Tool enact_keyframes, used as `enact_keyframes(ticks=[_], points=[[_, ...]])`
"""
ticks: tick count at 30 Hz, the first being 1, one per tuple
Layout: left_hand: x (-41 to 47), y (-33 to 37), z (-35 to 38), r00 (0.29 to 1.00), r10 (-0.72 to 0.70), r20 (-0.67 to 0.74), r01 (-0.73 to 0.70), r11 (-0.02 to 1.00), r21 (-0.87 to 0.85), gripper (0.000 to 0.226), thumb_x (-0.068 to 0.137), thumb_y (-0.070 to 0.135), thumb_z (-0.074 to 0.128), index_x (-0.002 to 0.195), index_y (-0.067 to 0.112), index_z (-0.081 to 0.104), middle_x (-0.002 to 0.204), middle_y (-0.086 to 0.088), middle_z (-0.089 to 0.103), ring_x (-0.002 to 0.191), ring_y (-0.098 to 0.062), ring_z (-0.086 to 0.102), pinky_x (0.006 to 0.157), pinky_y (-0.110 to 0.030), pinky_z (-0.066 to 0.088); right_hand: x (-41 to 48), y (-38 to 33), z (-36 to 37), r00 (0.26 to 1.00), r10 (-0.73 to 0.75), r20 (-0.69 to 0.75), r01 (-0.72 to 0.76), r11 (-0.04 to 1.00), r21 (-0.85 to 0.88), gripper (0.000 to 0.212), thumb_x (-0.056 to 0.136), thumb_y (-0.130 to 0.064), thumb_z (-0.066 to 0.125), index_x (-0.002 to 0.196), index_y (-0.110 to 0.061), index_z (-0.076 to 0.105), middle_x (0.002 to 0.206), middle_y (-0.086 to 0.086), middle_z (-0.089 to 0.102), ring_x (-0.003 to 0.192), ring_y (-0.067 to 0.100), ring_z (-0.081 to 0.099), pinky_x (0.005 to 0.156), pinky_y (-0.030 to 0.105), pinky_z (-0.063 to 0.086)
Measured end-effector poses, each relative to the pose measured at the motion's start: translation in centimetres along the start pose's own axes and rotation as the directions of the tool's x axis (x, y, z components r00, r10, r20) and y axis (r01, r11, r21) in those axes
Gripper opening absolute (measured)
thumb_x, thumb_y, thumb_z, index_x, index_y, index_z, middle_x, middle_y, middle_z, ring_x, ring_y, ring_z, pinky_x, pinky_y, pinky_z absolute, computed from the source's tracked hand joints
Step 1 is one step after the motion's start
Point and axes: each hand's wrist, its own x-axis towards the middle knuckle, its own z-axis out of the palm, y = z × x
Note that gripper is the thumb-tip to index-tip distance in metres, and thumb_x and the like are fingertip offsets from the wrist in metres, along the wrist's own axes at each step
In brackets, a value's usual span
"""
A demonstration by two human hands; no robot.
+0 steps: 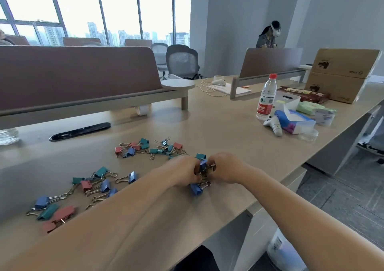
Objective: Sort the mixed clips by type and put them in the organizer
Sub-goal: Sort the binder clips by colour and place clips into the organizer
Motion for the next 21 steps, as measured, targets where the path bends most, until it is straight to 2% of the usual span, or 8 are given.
enact_keyframes(ticks=[3,5,8,11,13,17,21], points=[[-0.3,-0.4,-0.1,1.000,0.014,0.004,-0.014,1.000,-0.017,0.028,0.087,0.038,0.064,0.096,0.012,0.061,0.096,-0.007,0.060,0.086,-0.026,0.057,0.067,-0.034,0.045,0.1,0.2,-0.2,0.999,-0.028,0.018,0.028,0.999,-0.015,0.039,0.087,-0.030,0.067,0.123,-0.016,0.064,0.118,0.006,0.063,0.105,0.026,0.059,0.089,0.034,0.049],[-0.5,-0.7,-0.2,1.000,0.012,-0.010,-0.012,0.999,-0.049,0.027,0.086,0.037,0.064,0.092,0.011,0.060,0.096,-0.008,0.061,0.088,-0.029,0.059,0.071,-0.039,0.049,0.1,0.3,-0.3,0.999,-0.039,0.018,0.040,0.999,-0.029,0.040,0.087,-0.031,0.067,0.126,-0.020,0.064,0.120,0.004,0.063,0.106,0.024,0.058,0.088,0.032,0.048],[-1.1,-1.3,-1.0,0.999,-0.008,-0.035,0.003,0.990,-0.144,0.026,0.087,0.036,0.062,0.092,0.011,0.060,0.097,-0.008,0.062,0.089,-0.027,0.059,0.074,-0.040,0.051,0.3,0.4,-0.2,0.999,-0.041,-0.001,0.041,0.999,-0.029,0.038,0.087,-0.031,0.067,0.123,-0.022,0.064,0.119,0.002,0.063,0.105,0.023,0.058,0.085,0.031,0.046],[-1.8,-1.7,-1.9,0.998,-0.040,-0.050,0.030,0.979,-0.201,0.025,0.088,0.038,0.061,0.091,0.013,0.058,0.096,-0.006,0.061,0.083,-0.022,0.056,0.071,-0.037,0.048,0.4,0.3,-0.1,0.999,-0.029,-0.022,0.028,0.999,-0.019,0.035,0.088,-0.025,0.066,0.121,-0.018,0.061,0.117,0.003,0.062,0.101,0.022,0.056,0.080,0.029,0.042],[-2.0,-1.8,-2.2,0.996,-0.060,-0.063,0.045,0.977,-0.208,0.025,0.088,0.037,0.061,0.092,0.013,0.057,0.096,-0.006,0.060,0.078,-0.021,0.052,0.066,-0.034,0.044,0.4,0.1,-0.2,0.999,-0.025,-0.022,0.024,0.999,-0.040,0.031,0.088,-0.024,0.065,0.117,-0.015,0.061,0.114,0.005,0.063,0.098,0.022,0.056,0.080,0.030,0.044],[-2.3,-1.7,-2.7,0.992,-0.084,-0.095,0.059,0.969,-0.238,0.028,0.090,0.037,0.060,0.093,0.010,0.059,0.093,-0.005,0.057,0.069,-0.017,0.046,0.058,-0.030,0.037,0.5,-0.4,-0.2,1.000,-0.007,0.012,0.007,0.999,-0.043,0.033,0.085,-0.030,0.065,0.113,-0.013,0.063,0.109,0.005,0.063,0.096,0.024,0.058,0.082,0.034,0.049],[-2.5,-1.4,-2.8,0.988,-0.106,-0.116,0.070,0.958,-0.278,0.029,0.088,0.036,0.061,0.093,0.008,0.059,0.091,-0.003,0.055,0.069,-0.018,0.046,0.058,-0.030,0.037,0.4,-0.8,-0.2,1.000,0.003,0.031,-0.003,1.000,-0.014,0.035,0.082,-0.038,0.066,0.107,-0.014,0.065,0.102,0.005,0.066,0.089,0.024,0.061,0.077,0.035,0.051]])
